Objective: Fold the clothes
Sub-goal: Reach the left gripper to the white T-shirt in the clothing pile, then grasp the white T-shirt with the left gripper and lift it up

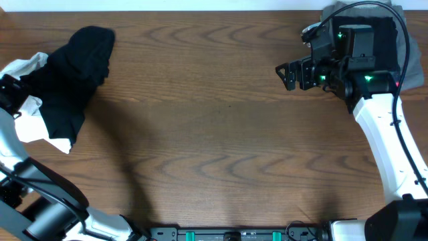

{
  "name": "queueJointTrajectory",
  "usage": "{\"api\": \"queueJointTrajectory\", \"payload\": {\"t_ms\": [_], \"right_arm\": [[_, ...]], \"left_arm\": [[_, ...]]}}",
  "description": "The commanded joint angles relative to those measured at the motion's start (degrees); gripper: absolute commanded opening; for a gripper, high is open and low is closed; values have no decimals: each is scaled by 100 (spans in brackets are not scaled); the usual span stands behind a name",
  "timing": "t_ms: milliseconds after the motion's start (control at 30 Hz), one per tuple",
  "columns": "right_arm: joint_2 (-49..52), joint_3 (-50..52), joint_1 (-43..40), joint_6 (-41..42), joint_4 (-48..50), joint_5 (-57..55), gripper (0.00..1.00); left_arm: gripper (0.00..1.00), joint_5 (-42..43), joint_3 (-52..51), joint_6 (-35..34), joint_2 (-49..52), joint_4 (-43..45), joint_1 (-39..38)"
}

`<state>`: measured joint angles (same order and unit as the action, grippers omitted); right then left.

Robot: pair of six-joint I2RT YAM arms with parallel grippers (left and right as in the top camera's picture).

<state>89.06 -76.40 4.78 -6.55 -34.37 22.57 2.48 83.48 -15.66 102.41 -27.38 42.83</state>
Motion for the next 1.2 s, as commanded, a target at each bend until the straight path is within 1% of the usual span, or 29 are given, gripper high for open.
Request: {"api": "queueJointTrajectory", "payload": {"t_ms": [0,100,433,567,633,667,700,733,867,1000,1067,1133,1167], "right_arm": [[149,-39,55,-81,-33,81,99],[240,-39,55,-81,-105,81,99],[409,-37,55,72,-251,179,99],[409,-37,55,74,-251,212,99],[409,-37,55,85,-251,214,99],[409,-37,55,136,-249,212,99],[409,-37,55,140,-247,214,99],[409,-37,57,140,-240,212,99],[409,-37,57,188,-164,225,99],[409,-37,57,291,-74,256,99],[409,-37,72,289,-55,256,99],[409,-37,101,289,-31,256,99],[409,-37,118,289,-11,254,99]], "left_arm": [[90,-369,87,-70,258,297,81],[90,-361,87,52,459,721,98],[90,-361,87,33,1512,1869,103],[89,-358,87,31,1937,2068,103],[79,-361,87,33,2041,2094,114],[71,-361,87,33,2055,2114,122],[58,-363,87,33,2055,2131,129],[50,-361,87,31,2046,2179,142],[33,-361,87,31,1923,2273,153],[6,-356,87,31,1578,2253,151],[6,-356,87,9,1342,2216,151],[6,-299,87,-258,966,2090,149],[6,-133,87,-378,758,2011,149]]}}
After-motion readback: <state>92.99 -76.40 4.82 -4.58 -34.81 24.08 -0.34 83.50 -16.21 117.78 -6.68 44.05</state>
